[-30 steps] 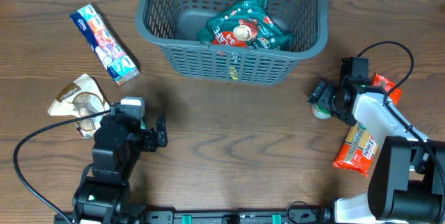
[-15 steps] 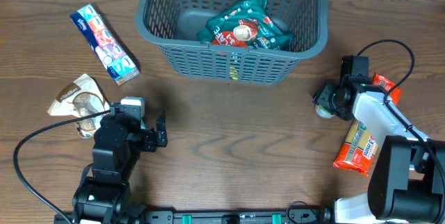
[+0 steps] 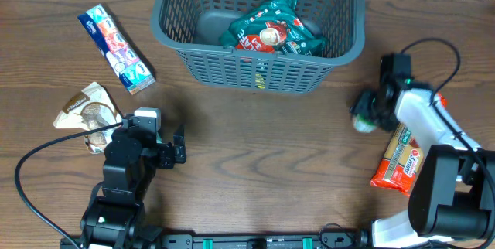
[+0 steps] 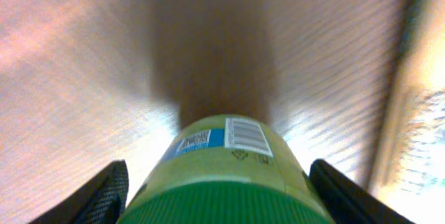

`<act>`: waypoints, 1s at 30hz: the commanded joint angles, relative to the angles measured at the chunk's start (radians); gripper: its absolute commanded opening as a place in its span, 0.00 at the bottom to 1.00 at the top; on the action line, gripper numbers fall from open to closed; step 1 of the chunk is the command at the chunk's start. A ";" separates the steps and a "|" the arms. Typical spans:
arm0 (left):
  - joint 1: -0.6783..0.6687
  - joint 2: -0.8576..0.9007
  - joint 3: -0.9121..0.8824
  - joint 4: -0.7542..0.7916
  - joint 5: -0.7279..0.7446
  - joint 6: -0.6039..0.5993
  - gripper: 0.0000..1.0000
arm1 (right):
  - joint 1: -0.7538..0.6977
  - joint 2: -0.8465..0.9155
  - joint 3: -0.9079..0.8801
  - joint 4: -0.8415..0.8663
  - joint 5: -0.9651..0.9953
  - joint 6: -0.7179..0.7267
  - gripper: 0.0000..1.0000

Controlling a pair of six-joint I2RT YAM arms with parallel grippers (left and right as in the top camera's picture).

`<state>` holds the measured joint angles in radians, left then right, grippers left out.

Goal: Pack container
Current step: 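Carry the jar over the basket and release it inside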

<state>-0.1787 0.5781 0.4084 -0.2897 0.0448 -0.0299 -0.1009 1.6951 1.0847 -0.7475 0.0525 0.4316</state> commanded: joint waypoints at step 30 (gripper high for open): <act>0.000 0.001 0.022 -0.002 -0.011 -0.013 0.98 | 0.347 0.083 0.966 -0.152 -0.026 -0.697 0.01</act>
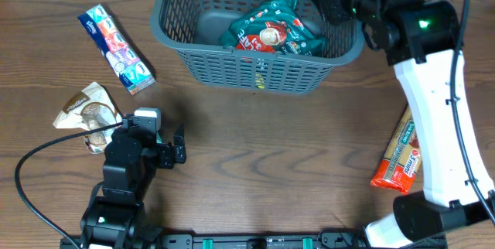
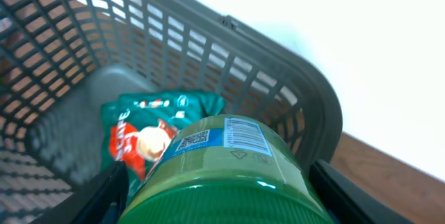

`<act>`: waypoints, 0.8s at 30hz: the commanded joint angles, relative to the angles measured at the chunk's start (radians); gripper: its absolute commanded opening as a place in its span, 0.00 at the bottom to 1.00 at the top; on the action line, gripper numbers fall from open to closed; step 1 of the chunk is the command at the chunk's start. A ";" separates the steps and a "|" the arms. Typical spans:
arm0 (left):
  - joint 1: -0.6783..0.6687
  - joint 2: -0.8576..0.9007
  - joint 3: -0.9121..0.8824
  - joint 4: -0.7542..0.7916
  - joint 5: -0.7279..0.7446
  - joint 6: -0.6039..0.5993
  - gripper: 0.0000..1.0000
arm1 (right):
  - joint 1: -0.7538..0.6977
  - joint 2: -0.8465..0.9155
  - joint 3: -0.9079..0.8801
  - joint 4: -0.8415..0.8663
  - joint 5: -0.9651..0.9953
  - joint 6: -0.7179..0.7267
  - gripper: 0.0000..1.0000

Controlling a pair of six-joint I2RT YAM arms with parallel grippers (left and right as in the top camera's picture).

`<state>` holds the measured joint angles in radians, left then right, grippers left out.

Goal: Pack container
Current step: 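Carry the jar over the basket and release it inside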

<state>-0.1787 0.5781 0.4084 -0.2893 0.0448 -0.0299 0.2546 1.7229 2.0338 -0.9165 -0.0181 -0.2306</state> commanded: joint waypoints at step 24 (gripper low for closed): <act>0.000 0.001 0.022 -0.002 -0.011 -0.013 0.99 | -0.068 0.425 0.016 0.057 0.044 0.044 0.01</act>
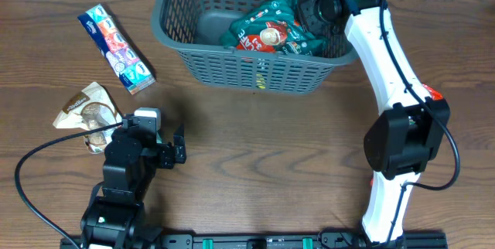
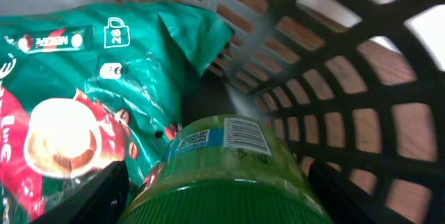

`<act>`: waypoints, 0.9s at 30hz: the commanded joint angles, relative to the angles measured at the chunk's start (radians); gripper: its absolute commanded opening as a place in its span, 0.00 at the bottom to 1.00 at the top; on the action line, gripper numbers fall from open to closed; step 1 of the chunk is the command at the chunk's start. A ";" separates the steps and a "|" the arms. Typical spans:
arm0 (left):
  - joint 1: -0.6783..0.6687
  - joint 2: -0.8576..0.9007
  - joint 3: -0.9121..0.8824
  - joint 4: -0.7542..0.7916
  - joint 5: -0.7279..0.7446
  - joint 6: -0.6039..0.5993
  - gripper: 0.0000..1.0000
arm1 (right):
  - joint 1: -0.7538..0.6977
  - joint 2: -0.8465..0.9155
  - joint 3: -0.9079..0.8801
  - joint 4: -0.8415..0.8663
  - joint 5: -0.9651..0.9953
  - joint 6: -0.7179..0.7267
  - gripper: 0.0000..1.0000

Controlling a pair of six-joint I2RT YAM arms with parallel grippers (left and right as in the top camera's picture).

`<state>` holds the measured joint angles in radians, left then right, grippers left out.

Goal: Pack container
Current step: 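Carry the jar over the basket and release it inside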

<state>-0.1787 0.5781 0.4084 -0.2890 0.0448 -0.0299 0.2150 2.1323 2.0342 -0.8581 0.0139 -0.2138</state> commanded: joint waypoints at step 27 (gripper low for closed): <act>0.000 0.001 0.022 -0.003 -0.011 -0.013 0.99 | 0.036 -0.013 0.302 -0.159 -0.132 0.024 0.95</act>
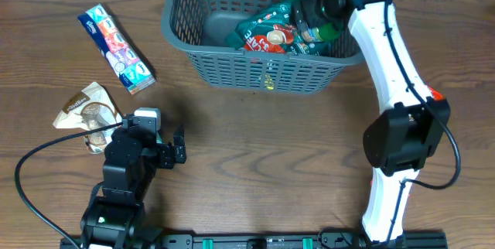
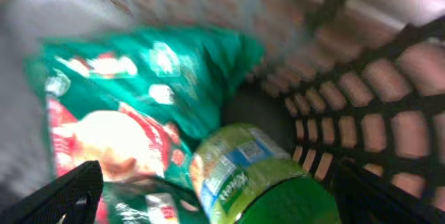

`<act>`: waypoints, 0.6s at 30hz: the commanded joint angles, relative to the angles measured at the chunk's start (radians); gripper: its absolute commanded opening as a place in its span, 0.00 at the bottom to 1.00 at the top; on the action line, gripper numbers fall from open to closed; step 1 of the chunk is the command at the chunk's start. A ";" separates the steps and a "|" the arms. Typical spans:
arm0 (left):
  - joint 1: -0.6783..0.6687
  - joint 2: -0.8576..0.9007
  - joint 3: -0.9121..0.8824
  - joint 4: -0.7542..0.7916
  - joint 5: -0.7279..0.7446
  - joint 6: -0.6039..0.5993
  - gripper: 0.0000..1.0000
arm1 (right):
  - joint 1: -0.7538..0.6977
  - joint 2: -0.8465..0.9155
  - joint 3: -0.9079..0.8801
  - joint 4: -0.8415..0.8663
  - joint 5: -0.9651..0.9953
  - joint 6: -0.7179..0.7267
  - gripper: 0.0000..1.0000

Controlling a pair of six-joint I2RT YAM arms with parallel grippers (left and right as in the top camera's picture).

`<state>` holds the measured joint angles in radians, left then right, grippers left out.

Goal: Pack container
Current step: 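Carry the jar over the basket and release it inside, then reach the right gripper to the San Remo spaghetti pack and grasp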

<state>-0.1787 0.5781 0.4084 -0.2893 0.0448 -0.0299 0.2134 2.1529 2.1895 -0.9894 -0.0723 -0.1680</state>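
Observation:
The grey mesh basket [image 1: 255, 71] stands at the back of the table. In it lies a green snack bag [image 1: 271, 28] [image 2: 139, 99]. A green-capped bottle [image 1: 323, 23] [image 2: 264, 175] lies tilted beside the bag, against the basket's right wall. My right gripper [image 1: 331, 3] [image 2: 219, 189] is inside the basket over the bottle, open, its fingers [image 2: 73, 189] spread wider than the bottle and clear of it. My left gripper [image 1: 178, 150] rests low at the front left, open and with nothing in it.
A blue and red packet [image 1: 116, 39] lies at the back left, and a tan pouch [image 1: 89, 114] lies nearer the left arm. A bit of orange wrapper [image 1: 433, 94] shows behind the right arm. The left arm's cable curves along the front left.
My right gripper has opened and let go of the bottle, which now lies tilted in the basket beside the green bag. The basket sits slightly further right. The left arm has not moved.
My right gripper was shut on the green bottle low over the table at the right, by the orange packet. Then it held the bottle above the basket's right rim, then down inside the basket against the bag. Now the bottle lies loose there.

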 commanded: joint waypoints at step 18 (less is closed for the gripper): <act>0.000 0.001 0.022 -0.002 -0.011 -0.013 0.99 | -0.392 -0.090 0.617 -0.706 0.270 0.679 0.99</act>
<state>-0.1787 0.5781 0.4084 -0.2890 0.0452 -0.0299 -0.1120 2.0747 2.7991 -1.6482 0.1547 0.3096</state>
